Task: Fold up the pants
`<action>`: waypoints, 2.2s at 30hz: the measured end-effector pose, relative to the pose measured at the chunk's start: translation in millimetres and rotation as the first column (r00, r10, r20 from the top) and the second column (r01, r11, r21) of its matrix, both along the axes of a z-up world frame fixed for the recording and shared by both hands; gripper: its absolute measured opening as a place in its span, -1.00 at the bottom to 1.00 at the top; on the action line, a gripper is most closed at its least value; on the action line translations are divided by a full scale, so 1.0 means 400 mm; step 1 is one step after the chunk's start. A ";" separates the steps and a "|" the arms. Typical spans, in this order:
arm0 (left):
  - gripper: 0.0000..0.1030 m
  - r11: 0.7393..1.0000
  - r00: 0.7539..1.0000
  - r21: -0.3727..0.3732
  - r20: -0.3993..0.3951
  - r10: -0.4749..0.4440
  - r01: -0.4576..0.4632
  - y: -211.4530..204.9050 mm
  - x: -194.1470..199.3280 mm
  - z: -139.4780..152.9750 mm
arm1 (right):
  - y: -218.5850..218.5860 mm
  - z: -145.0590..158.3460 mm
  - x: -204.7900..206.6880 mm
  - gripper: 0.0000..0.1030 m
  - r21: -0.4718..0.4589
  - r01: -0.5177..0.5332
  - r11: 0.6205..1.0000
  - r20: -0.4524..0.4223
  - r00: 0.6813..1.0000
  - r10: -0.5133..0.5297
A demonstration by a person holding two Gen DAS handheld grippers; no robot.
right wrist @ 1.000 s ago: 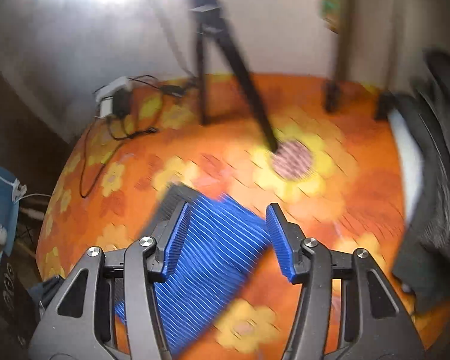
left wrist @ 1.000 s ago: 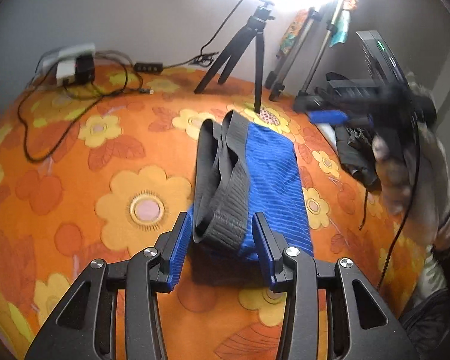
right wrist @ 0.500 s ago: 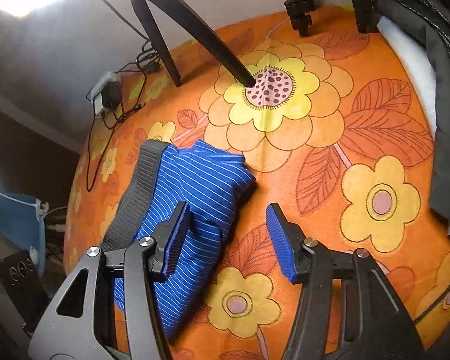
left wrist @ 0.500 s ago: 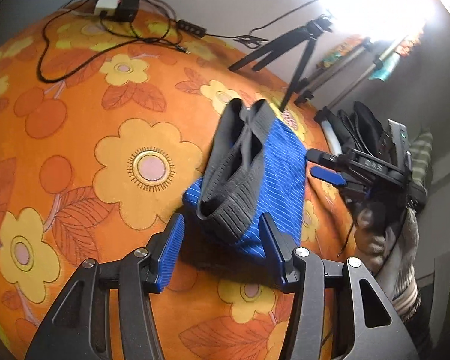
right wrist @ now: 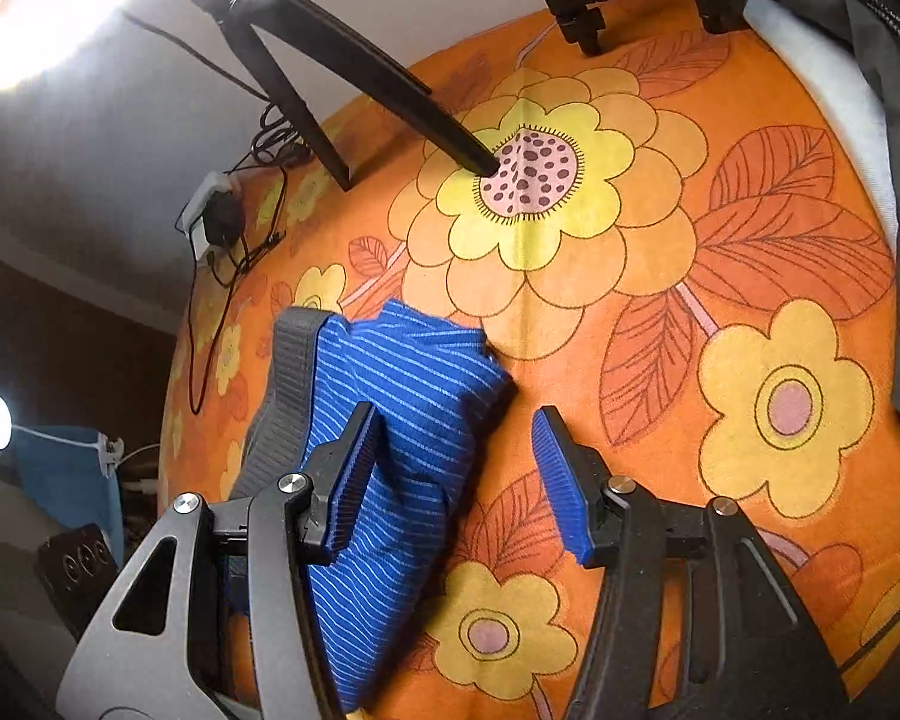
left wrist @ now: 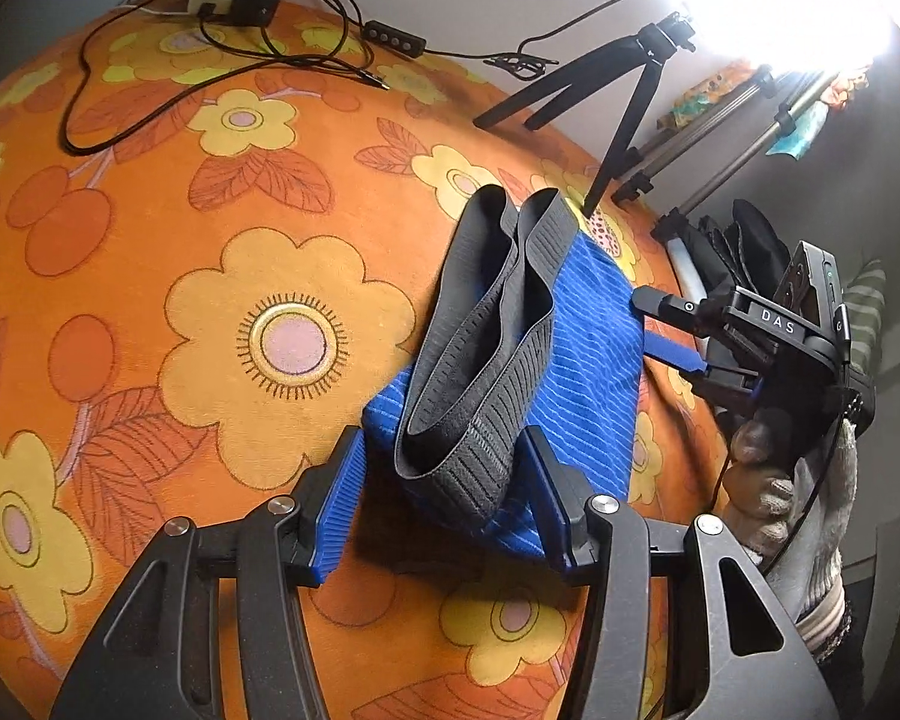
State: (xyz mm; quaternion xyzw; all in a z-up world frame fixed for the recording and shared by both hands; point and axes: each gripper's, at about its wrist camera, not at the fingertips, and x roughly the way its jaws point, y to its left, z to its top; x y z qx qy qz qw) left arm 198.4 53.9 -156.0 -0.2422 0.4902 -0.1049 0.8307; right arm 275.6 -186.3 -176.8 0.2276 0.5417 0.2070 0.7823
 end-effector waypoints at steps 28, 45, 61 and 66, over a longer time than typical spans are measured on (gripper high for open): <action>-0.14 0.981 0.996 0.192 0.082 -0.042 0.025 -0.079 -0.002 -0.002 | 0.060 0.002 0.022 0.08 -0.035 -0.034 0.999 0.071 0.997 0.036; -0.39 0.985 0.995 0.168 0.086 -0.051 0.036 -0.077 0.004 -0.003 | 0.066 0.002 0.024 -0.04 -0.056 -0.036 0.998 0.090 0.995 0.041; -0.66 0.993 0.994 0.110 0.094 -0.051 0.041 -0.069 0.005 -0.006 | 0.081 -0.006 0.031 -0.74 -0.040 -0.025 0.999 0.089 0.996 0.028; -0.67 0.994 0.993 0.103 0.102 -0.051 0.041 -0.068 0.003 0.002 | 0.093 0.014 0.021 -0.76 -0.051 -0.030 0.998 0.112 0.993 0.036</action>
